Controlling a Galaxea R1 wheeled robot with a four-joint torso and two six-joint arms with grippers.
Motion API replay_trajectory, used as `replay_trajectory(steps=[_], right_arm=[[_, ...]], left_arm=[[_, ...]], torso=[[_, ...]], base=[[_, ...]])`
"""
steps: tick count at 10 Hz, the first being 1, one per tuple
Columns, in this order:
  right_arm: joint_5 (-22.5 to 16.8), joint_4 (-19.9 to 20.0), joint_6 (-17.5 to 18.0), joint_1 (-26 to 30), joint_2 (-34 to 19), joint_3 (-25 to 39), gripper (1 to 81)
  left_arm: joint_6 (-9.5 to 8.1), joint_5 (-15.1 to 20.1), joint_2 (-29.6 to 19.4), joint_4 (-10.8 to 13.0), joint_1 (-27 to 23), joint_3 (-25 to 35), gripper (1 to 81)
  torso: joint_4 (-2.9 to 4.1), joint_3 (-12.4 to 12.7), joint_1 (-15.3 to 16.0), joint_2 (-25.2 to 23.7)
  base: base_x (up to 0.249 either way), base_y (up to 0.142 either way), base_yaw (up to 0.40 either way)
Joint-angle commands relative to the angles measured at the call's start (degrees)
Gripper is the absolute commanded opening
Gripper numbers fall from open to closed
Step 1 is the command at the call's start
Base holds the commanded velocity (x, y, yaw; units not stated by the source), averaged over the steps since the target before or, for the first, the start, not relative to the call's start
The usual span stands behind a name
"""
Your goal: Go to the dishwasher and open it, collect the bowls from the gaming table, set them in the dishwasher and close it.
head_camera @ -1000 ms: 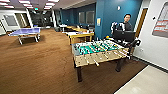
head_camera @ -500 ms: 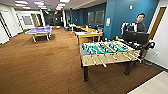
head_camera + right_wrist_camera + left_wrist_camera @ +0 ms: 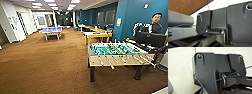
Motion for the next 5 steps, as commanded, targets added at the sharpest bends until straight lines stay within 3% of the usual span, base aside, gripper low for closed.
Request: replay_trajectory(steps=[1,5], right_arm=[[-2.8,-0.8,-0.2,2.7,-0.3,1.0,81.1],[-2.8,-0.8,-0.2,2.5,-0.3,0.9,81.1]], left_arm=[[0.03,3.4,-1.1,-0.5,-2.2,0.2,81.1],[0.03,3.5,-1.0,-0.6,-2.3,0.2,81.1]], torso=[[0.00,0.0,0.0,0.0],[0.00,0.0,0.0,0.0]], base=[[0.000,0.000,0.251],[0.000,0.000,0.235]])
